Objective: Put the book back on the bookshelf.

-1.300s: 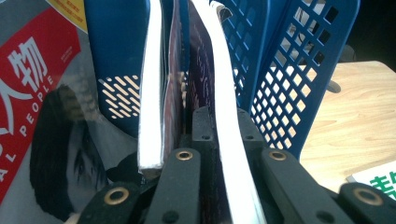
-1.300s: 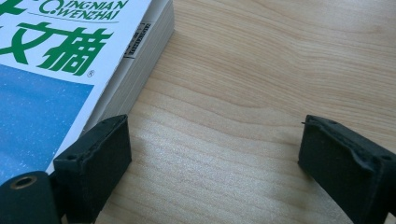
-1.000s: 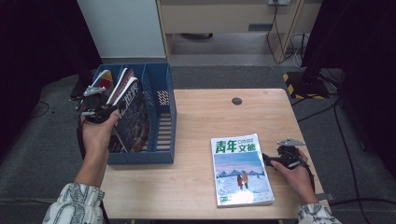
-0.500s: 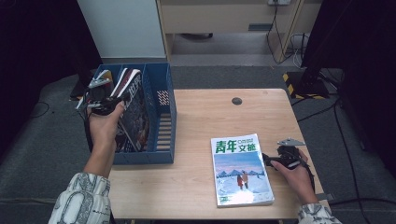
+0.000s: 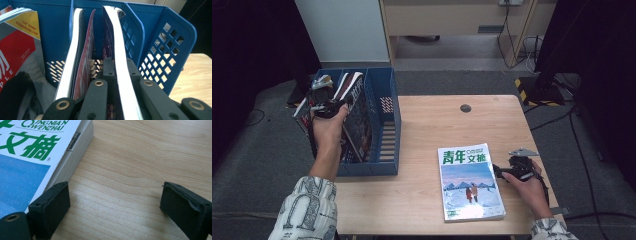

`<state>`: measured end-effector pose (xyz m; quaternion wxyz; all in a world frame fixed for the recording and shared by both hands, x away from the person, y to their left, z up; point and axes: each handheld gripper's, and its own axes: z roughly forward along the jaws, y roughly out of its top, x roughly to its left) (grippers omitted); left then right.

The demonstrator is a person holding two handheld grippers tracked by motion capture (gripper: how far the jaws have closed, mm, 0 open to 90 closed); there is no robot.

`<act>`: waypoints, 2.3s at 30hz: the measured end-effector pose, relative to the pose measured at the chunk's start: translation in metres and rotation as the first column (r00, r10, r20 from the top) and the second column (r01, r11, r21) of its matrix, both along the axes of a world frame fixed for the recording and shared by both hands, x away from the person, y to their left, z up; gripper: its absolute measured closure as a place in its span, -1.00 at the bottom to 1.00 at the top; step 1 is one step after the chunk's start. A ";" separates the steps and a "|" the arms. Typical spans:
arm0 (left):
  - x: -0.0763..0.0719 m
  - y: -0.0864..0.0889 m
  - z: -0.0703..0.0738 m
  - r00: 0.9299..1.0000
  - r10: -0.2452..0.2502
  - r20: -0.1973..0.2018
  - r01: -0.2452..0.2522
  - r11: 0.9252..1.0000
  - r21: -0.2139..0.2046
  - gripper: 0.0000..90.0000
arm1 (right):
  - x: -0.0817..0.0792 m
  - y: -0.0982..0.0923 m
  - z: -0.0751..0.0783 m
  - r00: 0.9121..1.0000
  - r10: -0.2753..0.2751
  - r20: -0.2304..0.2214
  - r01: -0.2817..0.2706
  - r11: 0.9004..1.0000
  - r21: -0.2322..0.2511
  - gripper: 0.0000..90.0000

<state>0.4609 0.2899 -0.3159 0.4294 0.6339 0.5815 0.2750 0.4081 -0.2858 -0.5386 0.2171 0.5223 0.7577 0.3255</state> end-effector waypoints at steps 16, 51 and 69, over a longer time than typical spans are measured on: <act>0.006 -0.002 -0.009 1.000 0.007 0.001 -0.007 1.000 -0.001 0.82 | 0.000 0.000 0.000 1.000 0.002 0.000 -0.002 1.000 -0.003 -0.80; -0.008 0.012 0.005 0.999 -0.013 0.045 0.012 1.000 0.022 0.27 | 0.000 0.000 0.000 1.000 0.009 0.003 -0.009 1.000 -0.006 -0.80; -0.030 0.008 0.026 0.986 -0.119 0.116 0.121 0.993 -0.008 -0.07 | -0.001 0.000 0.000 1.000 0.008 0.002 -0.008 1.000 -0.006 -0.80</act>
